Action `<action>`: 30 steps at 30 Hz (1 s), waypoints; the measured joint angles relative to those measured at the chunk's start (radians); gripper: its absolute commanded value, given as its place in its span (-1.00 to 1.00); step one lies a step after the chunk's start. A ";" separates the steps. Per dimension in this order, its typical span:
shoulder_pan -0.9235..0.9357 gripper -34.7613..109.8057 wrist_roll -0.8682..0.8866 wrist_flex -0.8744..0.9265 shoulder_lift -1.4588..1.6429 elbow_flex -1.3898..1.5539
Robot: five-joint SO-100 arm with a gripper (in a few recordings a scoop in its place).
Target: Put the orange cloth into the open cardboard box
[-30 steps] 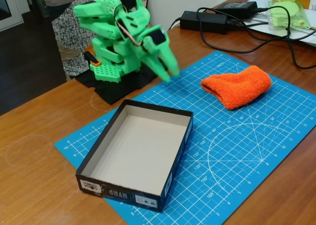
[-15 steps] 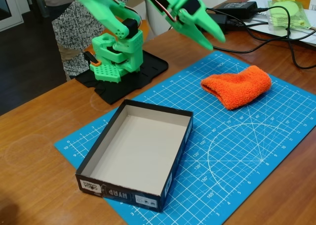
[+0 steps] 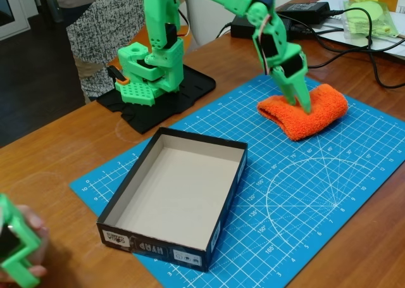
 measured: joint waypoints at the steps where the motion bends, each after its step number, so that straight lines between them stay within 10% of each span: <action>1: -0.012 -0.15 0.005 0.008 -0.041 -0.043; 7: -0.048 -0.13 0.025 0.198 -0.359 -0.446; 12: -0.054 -0.52 0.000 0.344 -0.512 -0.709; 30: -0.003 -0.52 -0.206 0.408 -0.092 -0.546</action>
